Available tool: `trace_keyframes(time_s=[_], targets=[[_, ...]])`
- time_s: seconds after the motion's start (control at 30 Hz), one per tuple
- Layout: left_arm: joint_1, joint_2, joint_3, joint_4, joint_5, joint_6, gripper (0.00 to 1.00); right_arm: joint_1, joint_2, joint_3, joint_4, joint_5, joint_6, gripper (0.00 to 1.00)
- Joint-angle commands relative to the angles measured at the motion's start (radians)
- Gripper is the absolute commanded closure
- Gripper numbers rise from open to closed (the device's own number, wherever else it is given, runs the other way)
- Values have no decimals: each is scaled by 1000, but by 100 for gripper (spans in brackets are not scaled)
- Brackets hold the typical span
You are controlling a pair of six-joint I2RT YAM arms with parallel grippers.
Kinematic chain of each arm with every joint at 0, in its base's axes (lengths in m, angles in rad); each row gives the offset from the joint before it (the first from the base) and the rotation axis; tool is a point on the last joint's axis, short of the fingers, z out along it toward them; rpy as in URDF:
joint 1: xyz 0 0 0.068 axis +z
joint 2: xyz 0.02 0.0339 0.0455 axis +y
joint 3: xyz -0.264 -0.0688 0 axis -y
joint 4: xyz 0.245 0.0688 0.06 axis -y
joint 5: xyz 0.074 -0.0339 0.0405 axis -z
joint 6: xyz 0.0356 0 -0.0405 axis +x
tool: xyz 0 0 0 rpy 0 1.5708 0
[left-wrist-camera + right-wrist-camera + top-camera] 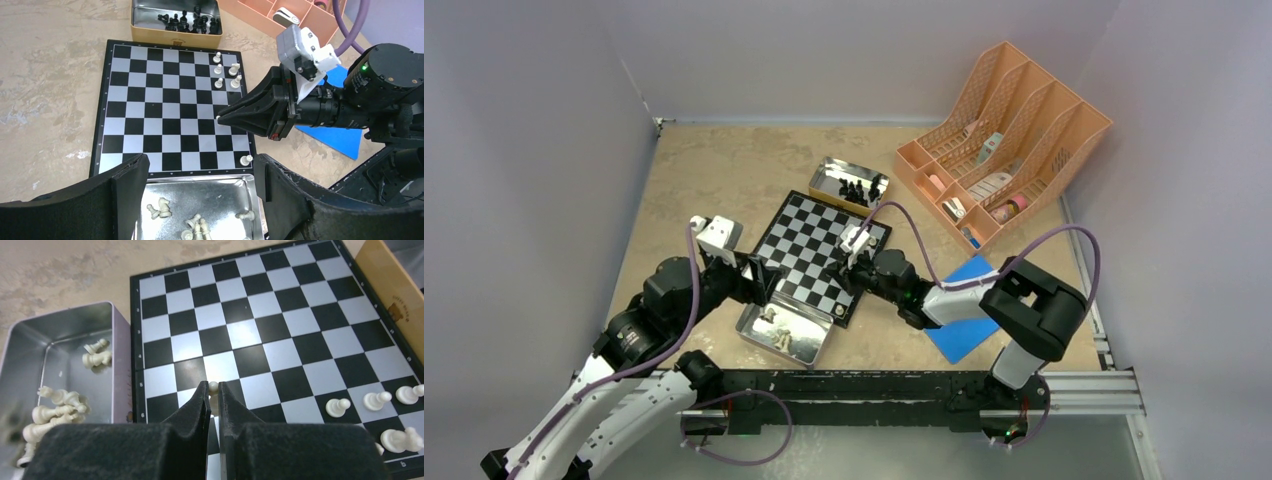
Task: Set up the chess pieces on the board
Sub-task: Place the chess piece on the chessboard.
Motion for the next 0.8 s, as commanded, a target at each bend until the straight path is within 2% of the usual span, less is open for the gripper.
trace_keyframes(time_s=[0.0, 0.77], targets=[[3, -10, 27, 14, -26, 15, 23, -8, 25, 22, 67, 30, 11, 90], [3, -10, 27, 16, -38, 11, 23, -32, 96, 31, 50, 77, 15, 84]])
